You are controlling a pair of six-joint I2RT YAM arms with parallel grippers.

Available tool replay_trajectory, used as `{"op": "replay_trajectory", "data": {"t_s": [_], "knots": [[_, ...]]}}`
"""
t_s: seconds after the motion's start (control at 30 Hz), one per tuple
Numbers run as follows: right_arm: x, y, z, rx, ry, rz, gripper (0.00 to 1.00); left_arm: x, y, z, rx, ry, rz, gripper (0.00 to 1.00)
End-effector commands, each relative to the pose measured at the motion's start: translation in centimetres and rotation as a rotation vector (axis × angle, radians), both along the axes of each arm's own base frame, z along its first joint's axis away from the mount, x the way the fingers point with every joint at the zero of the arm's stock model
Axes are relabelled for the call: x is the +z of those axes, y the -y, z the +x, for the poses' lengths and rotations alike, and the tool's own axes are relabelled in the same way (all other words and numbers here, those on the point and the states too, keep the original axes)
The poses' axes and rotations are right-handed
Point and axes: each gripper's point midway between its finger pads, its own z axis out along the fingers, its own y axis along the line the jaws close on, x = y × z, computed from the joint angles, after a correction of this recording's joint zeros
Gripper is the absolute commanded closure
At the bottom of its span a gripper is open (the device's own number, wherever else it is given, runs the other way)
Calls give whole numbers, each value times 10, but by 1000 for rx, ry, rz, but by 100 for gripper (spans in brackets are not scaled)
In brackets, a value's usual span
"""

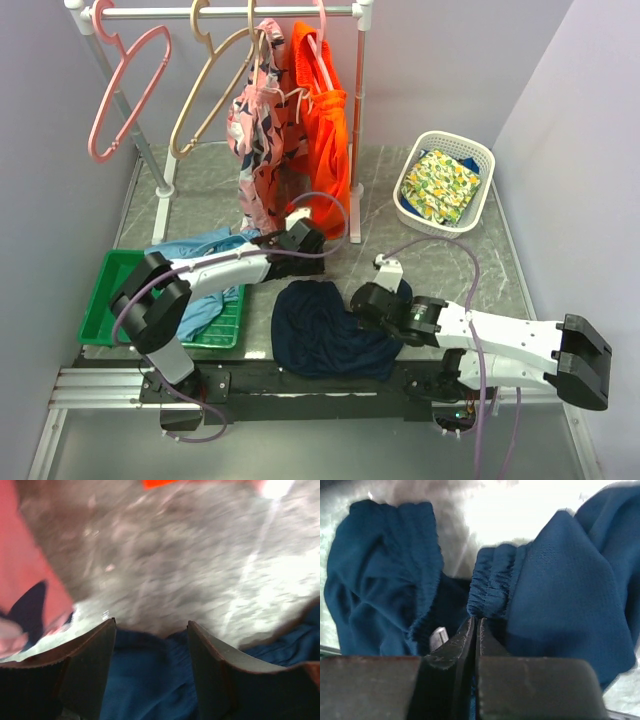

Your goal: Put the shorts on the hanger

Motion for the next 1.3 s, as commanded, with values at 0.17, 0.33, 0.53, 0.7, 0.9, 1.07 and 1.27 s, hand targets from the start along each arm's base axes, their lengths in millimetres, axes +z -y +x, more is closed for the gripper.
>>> {"op": "replay_trajectory", "data": {"t_s": [0.17, 0.33, 0.53, 0.7, 0.9, 1.07, 1.27], "knots": [[-16, 14, -18, -106, -7, 35, 100, 3, 36, -7, -173, 1, 113, 42], [-17, 19, -17, -119, 8, 39, 100, -17, 22, -22, -181, -24, 230, 47], [-17, 21, -15, -132, 19, 32, 100, -17, 45, -50, -303, -99, 75, 39], [-3, 24, -10, -154, 51, 43, 100, -22, 38, -76, -333, -157, -5, 78], [39, 22, 6, -175, 144, 76, 100, 17, 12, -76, -202, -76, -68, 99], [87, 20, 28, -179, 222, 90, 100, 104, -12, -53, -50, 135, -222, 99], [179, 33, 74, -219, 347, 186, 100, 204, -34, -27, 75, 404, -364, 99]]}}
